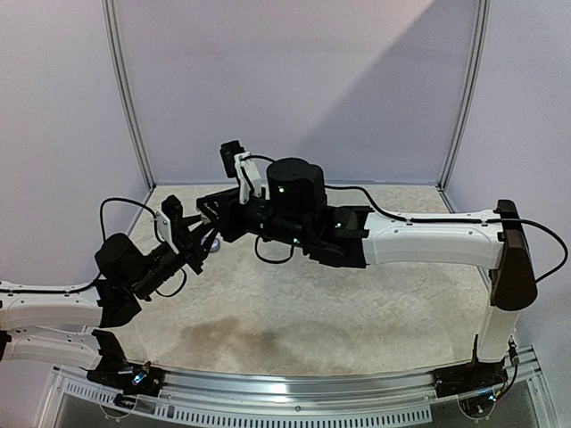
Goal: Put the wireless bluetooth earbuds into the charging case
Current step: Insert the left earbud into the left side groove of the charging case.
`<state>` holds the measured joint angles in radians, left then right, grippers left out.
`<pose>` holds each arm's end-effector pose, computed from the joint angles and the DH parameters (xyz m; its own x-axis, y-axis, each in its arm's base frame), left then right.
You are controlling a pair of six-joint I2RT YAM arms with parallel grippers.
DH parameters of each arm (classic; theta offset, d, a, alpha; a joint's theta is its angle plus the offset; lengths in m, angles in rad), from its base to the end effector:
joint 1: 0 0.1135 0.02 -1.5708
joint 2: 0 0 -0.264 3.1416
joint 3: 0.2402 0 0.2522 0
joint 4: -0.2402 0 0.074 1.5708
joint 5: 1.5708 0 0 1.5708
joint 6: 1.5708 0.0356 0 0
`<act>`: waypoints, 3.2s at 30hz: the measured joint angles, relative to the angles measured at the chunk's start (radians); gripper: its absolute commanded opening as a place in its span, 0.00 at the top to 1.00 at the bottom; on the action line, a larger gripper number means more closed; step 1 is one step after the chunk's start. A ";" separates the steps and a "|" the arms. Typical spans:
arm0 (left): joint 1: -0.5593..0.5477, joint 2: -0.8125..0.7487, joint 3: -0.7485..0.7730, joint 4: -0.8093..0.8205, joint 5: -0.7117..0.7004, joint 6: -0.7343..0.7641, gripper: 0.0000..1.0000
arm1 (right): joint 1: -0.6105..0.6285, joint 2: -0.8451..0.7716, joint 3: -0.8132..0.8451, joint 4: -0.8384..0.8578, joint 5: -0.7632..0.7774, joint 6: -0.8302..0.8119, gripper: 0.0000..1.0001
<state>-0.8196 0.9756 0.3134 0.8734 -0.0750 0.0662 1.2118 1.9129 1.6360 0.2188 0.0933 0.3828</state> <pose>0.1447 -0.1510 0.2518 0.1877 -0.1043 -0.9767 0.6679 0.7427 0.0490 0.1682 0.4387 0.3466 -0.3549 0.1128 -0.9281 -0.8268 0.4256 0.3679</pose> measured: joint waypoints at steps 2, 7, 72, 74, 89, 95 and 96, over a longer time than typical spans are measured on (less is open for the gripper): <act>0.000 0.000 0.000 -0.002 -0.001 0.000 1.00 | 0.000 0.000 -0.002 0.000 0.009 -0.006 1.00; 0.000 0.001 0.000 -0.005 -0.001 -0.005 1.00 | 0.000 -0.001 -0.016 -0.003 0.024 -0.018 1.00; 0.008 0.000 0.000 -0.041 0.022 -0.113 1.00 | 0.011 0.010 0.027 -0.100 0.060 -0.101 0.54; 0.008 0.000 0.000 -0.044 0.023 -0.120 1.00 | 0.012 0.010 0.029 -0.106 0.059 -0.104 0.52; 0.013 -0.002 0.000 -0.086 0.046 -0.190 1.00 | 0.019 0.014 0.058 -0.190 0.063 -0.143 0.40; 0.013 -0.002 0.000 -0.090 0.056 -0.201 1.00 | 0.019 0.015 0.072 -0.217 0.054 -0.165 0.38; 0.013 -0.003 0.000 -0.091 0.064 -0.206 1.00 | 0.019 0.015 0.075 -0.219 0.053 -0.169 0.37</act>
<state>-0.8062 0.9730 0.3138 0.7822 -0.0109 -0.1398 1.2312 1.9282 1.7107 0.0002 0.1463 0.2142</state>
